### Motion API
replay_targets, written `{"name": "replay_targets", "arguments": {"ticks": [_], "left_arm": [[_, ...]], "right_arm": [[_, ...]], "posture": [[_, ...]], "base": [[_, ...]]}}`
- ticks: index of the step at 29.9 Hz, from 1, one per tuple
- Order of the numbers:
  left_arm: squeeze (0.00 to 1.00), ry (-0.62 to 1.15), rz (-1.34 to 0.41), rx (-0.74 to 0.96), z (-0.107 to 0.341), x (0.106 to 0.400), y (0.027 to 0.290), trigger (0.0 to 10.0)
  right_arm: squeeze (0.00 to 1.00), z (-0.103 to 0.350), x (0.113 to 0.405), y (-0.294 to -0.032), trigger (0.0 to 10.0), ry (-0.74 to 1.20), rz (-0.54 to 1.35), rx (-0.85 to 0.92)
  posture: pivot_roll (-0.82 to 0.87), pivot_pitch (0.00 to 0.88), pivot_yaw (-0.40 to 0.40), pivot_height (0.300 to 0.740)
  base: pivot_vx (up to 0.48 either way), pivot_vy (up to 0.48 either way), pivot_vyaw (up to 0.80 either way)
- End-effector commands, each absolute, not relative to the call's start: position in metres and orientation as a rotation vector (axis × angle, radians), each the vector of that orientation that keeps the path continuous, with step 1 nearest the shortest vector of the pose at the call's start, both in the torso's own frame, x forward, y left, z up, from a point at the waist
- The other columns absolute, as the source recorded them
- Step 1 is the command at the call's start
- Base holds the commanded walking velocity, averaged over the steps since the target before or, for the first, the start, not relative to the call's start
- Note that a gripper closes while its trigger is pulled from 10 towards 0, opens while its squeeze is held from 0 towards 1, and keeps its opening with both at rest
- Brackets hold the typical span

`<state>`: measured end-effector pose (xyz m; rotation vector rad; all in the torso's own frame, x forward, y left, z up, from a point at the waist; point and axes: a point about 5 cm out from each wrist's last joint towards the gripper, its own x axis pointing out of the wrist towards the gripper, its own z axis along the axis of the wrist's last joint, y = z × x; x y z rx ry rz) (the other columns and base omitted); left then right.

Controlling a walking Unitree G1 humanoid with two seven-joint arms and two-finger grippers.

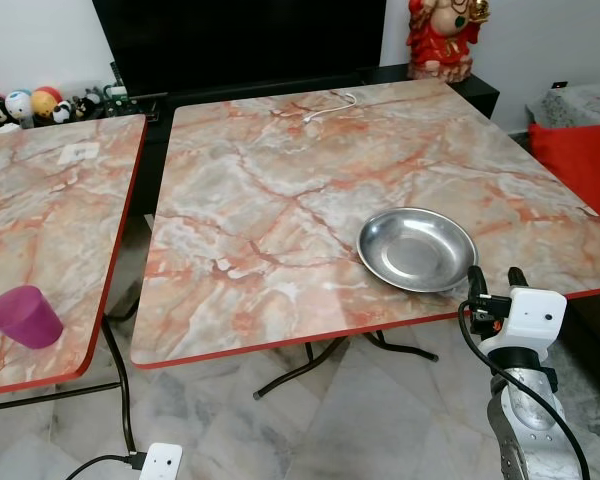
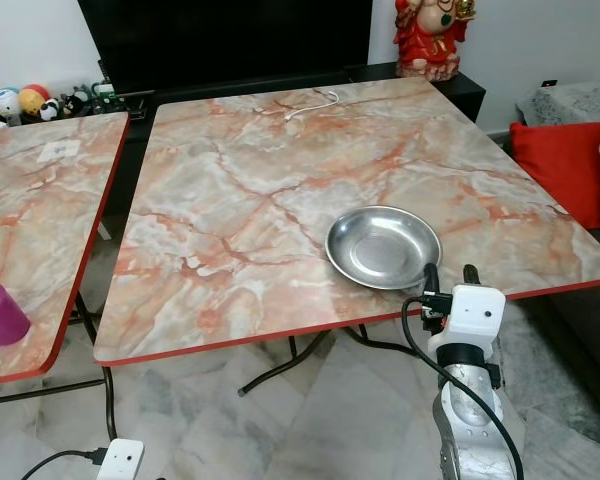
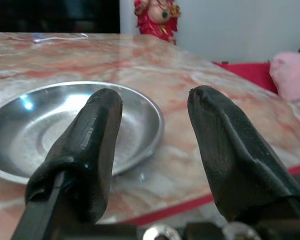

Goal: Setting the table

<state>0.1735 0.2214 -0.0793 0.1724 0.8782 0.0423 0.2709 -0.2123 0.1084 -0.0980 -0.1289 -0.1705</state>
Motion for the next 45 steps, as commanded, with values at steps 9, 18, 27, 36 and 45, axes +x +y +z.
{"name": "replay_targets", "arguments": {"ticks": [9, 18, 27, 36, 45], "left_arm": [[0.00, 0.897, 0.049, 0.188, -0.080, 0.169, 0.229, 10.0], [0.00, 0.898, 0.054, 0.187, -0.080, 0.168, 0.229, 10.0], [0.00, 0.881, 0.089, 0.167, -0.078, 0.172, 0.230, 10.0], [0.00, 0.886, 0.104, 0.159, -0.079, 0.169, 0.232, 10.0], [0.00, 0.890, 0.109, 0.157, -0.080, 0.166, 0.234, 10.0]], "right_arm": [[0.00, 0.123, 0.280, -0.184, 10.0, -0.215, -0.063, -0.035], [0.00, 0.128, 0.290, -0.181, 10.0, -0.230, -0.063, -0.027], [0.00, 0.137, 0.298, -0.168, 10.0, -0.274, -0.005, -0.051], [0.00, 0.140, 0.301, -0.161, 10.0, -0.293, -0.006, -0.015], [0.00, 0.144, 0.304, -0.157, 10.0, -0.308, -0.003, -0.001]], "posture": [[-0.12, 0.000, 0.075, 0.732], [-0.11, 0.000, 0.066, 0.732], [-0.08, 0.000, 0.057, 0.732], [-0.07, 0.008, 0.057, 0.732], [-0.07, 0.011, 0.055, 0.732]], "base": [[0.000, 0.480, 0.62], [0.000, 0.480, 0.00], [0.000, 0.480, 0.65], [0.000, 0.480, 0.09], [0.000, 0.480, 0.00]]}}
